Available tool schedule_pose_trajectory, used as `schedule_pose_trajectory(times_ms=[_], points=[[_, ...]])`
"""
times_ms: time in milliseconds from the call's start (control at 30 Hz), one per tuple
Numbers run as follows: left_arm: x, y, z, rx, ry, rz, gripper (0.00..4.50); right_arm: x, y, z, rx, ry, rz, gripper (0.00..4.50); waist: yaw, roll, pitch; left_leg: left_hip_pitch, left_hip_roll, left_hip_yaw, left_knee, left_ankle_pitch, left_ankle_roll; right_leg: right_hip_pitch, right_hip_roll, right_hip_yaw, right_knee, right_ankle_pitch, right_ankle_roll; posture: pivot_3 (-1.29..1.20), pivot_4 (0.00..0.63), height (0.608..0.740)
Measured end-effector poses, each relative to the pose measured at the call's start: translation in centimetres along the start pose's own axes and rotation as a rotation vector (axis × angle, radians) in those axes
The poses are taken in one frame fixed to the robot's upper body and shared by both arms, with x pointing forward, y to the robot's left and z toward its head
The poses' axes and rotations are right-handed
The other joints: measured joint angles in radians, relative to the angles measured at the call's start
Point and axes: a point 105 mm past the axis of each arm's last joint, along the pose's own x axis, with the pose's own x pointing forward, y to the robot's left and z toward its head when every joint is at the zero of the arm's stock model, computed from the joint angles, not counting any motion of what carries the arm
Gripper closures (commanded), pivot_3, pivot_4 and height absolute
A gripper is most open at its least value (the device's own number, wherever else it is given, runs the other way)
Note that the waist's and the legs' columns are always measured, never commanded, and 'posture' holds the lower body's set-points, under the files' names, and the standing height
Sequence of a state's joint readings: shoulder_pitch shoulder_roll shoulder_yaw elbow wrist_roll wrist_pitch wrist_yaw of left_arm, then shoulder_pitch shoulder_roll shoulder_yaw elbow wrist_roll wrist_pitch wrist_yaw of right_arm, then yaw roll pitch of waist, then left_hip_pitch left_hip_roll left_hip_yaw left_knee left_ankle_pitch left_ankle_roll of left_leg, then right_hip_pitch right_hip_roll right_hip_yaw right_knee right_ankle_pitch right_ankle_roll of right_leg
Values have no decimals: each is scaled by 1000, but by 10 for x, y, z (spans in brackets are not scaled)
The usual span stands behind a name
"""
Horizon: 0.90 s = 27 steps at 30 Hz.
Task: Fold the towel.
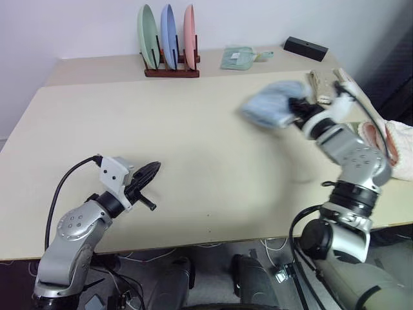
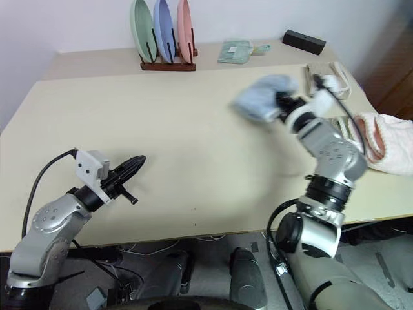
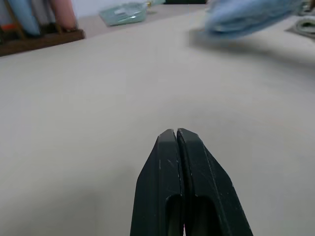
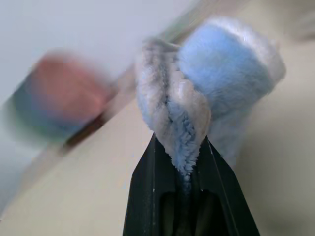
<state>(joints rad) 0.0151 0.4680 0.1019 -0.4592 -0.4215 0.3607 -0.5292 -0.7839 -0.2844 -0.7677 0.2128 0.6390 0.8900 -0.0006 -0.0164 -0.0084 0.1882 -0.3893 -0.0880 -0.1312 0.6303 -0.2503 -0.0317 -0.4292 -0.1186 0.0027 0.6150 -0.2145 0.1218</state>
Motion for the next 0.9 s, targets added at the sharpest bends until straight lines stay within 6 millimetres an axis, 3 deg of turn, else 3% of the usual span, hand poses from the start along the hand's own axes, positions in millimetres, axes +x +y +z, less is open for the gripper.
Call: schedule_pose_trajectory(times_ms=[100, 200, 300, 400, 600, 667, 800, 900], points=[[11, -6, 3, 2, -16, -41, 4500, -11, -50, -2, 76, -7, -208, 4432, -3, 1, 0, 0, 1, 1, 0, 0, 0, 0, 0, 1, 0, 0, 0, 0, 150, 740], [14, -8, 1, 1, -10, -58, 4500, -21, -75, -21, 103, 50, -313, 4432, -6, 2, 0, 0, 1, 3, 0, 0, 0, 0, 0, 3, 0, 0, 0, 0, 150, 740], [16, -10, -3, -5, 0, -71, 4500, -27, -72, -31, 126, 70, -317, 4432, -2, 3, 0, 0, 1, 3, 1, 0, 0, 0, 0, 3, 1, 0, 0, 0, 150, 740], [17, -14, -6, -11, 12, -87, 4500, -34, -69, -27, 126, 54, -322, 3543, 3, 3, 0, 0, 1, 3, 1, 0, 0, 0, 0, 3, 0, 0, 0, 0, 150, 740], [19, -15, -9, -16, 18, -93, 4500, -46, -71, -14, 17, 13, -326, 626, 3, 3, 0, 0, 1, 3, 1, 0, 0, 0, 0, 3, 0, 0, 0, 0, 150, 740], [19, -15, -9, -15, 18, -91, 4500, -52, -72, 2, -97, -24, -338, 626, 3, 3, 0, 0, 0, 3, 1, 0, 0, 0, 0, 3, 0, 0, 0, 0, 150, 740], [21, -4, -15, 6, 26, -33, 4500, -64, -63, 42, -559, -127, -346, 626, 1, 3, 0, 1, 0, 4, 1, 0, 1, 0, 0, 3, 0, 0, 1, 0, 150, 740], [23, 14, -21, 56, 42, 59, 4500, -57, -40, 45, -755, -151, -224, 626, -6, 3, -1, 2, 1, 5, 1, 0, 1, 1, 1, 3, 0, 0, 1, 0, 150, 740]])
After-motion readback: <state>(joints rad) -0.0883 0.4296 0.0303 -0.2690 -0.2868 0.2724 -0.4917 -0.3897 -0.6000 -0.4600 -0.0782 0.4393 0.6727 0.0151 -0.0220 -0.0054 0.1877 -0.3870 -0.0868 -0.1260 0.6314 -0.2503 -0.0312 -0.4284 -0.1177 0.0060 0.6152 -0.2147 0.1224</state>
